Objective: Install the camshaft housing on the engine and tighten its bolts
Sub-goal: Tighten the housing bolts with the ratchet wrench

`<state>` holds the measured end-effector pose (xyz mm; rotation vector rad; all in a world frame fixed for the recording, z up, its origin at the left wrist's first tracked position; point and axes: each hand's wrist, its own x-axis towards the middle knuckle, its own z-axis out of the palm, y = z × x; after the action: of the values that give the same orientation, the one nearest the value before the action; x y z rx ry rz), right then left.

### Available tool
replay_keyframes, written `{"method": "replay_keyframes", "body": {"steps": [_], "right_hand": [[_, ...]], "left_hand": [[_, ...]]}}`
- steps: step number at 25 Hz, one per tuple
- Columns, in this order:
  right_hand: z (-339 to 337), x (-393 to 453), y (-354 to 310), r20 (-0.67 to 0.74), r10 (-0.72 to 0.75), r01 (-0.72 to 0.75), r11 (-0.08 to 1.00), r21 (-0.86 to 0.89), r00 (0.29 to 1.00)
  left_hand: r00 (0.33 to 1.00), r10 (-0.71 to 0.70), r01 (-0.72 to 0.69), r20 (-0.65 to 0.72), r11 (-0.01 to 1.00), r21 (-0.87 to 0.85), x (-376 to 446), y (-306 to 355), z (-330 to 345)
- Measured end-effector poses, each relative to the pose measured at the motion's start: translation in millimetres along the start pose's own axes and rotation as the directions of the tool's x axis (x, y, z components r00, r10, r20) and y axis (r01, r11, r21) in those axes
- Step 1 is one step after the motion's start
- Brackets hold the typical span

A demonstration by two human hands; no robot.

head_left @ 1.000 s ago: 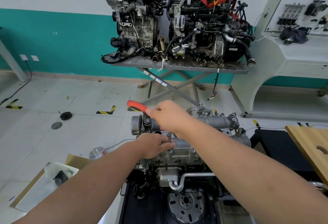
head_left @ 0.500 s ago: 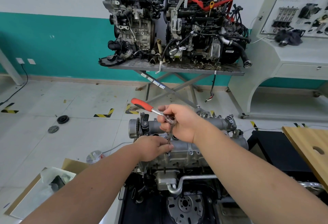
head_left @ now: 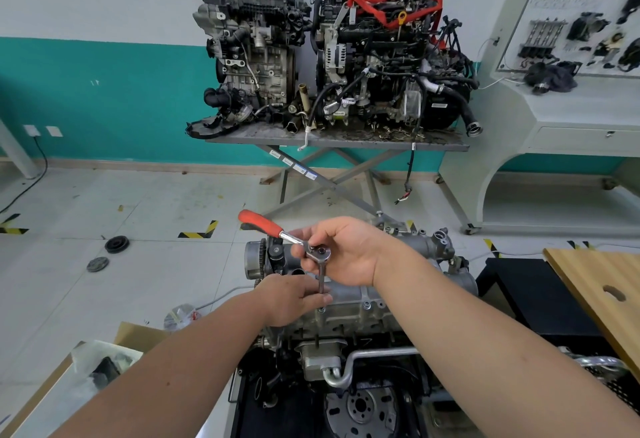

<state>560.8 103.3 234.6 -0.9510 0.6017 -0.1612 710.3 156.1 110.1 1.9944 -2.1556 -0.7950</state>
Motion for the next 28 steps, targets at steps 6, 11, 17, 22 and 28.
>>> {"method": "replay_keyframes", "body": {"steps": [6,11,17,22,28], "right_hand": [[1,2,-10,0.074,0.118,-0.097,0.965,-0.242,0.99],[8,6,-12,0.06,0.126,-0.103,0.951,-0.292,0.99],[-1,5,14,-0.286,-0.128,0.201,0.949,0.241,0.95],[-8,-9,59,-0.333,-0.457,0.53,0.83,0.173,0.825],[-9,-7,77,0.075,-0.943,0.487,0.099,-0.868,0.325]], "left_hand": [[1.0,-0.008,0.008,0.002,1.0,0.017,-2,3,0],[1.0,0.002,-0.002,0.004,0.999,0.038,-1,3,1],[0.999,-0.015,0.017,-0.05,0.999,0.042,3,-1,5],[0.998,0.018,-0.015,-0.056,0.998,0.055,3,-2,5],[0.998,-0.002,0.007,-0.061,0.997,0.072,-2,8,-1]]}}
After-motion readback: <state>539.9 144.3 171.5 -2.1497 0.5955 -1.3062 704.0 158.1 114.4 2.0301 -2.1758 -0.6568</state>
